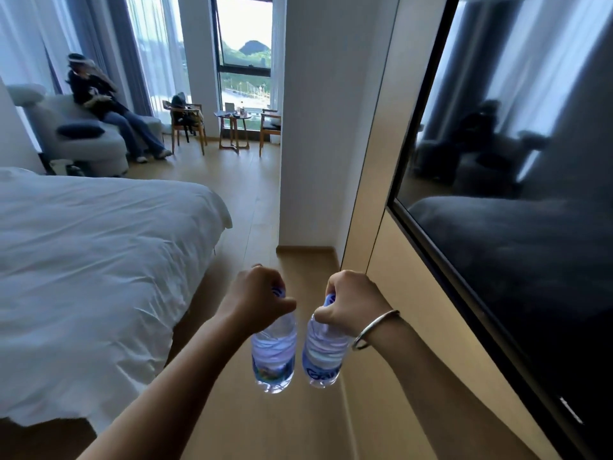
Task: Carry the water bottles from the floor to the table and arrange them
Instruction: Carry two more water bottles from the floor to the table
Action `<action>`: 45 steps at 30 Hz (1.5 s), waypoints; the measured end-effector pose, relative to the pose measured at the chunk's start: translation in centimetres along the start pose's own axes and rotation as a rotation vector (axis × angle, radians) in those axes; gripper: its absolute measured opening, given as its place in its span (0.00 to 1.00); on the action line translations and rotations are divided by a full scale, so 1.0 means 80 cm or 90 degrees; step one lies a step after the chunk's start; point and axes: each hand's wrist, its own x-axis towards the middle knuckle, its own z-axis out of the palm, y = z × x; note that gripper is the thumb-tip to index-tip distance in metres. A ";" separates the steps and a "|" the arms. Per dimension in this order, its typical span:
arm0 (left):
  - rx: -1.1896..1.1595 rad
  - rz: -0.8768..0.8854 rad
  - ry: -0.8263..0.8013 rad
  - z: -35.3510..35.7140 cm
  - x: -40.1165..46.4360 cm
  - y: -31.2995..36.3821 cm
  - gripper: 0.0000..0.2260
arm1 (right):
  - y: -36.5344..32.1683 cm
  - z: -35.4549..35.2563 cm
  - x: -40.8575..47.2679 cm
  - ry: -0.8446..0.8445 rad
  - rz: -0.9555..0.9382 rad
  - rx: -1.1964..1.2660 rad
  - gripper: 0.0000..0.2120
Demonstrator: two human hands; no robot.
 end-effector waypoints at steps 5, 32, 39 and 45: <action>0.037 0.001 -0.020 0.011 0.090 -0.044 0.07 | 0.007 0.020 0.099 -0.043 -0.002 -0.002 0.11; 0.062 -0.040 -0.068 0.065 0.680 -0.276 0.08 | 0.038 0.089 0.759 -0.087 -0.037 0.020 0.09; 0.050 -0.090 -0.018 0.095 0.840 -0.308 0.07 | 0.066 0.093 0.944 -0.072 -0.111 -0.001 0.08; 0.050 -0.123 0.019 0.108 0.949 -0.349 0.07 | 0.080 0.093 1.071 -0.076 -0.131 -0.022 0.10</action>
